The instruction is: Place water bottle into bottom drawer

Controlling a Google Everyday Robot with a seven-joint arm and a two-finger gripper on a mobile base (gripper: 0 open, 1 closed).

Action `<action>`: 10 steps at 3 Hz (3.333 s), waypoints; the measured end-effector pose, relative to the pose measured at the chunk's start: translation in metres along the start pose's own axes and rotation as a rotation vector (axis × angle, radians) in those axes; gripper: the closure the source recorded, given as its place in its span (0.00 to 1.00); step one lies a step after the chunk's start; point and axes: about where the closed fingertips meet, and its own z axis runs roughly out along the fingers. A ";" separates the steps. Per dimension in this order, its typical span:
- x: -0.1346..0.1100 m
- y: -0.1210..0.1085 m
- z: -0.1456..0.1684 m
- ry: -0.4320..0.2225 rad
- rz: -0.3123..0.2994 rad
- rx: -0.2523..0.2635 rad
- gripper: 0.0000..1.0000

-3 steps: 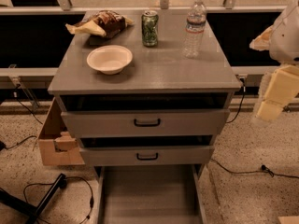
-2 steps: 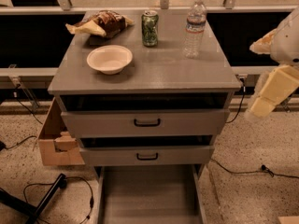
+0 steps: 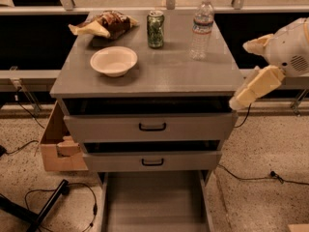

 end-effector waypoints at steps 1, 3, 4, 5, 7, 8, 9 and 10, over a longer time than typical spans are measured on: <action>-0.018 -0.038 0.026 -0.141 -0.021 0.047 0.00; -0.045 -0.088 0.084 -0.362 0.013 0.087 0.00; -0.027 -0.098 0.080 -0.383 0.074 0.140 0.00; -0.027 -0.098 0.080 -0.383 0.074 0.140 0.00; -0.026 -0.155 0.054 -0.485 0.124 0.223 0.00; -0.031 -0.191 0.033 -0.560 0.118 0.295 0.00; -0.039 -0.224 0.037 -0.651 0.143 0.308 0.00; -0.043 -0.234 0.053 -0.708 0.171 0.280 0.00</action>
Offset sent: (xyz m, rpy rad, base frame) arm 0.1385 0.0468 -0.0044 0.3424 -0.2503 0.0487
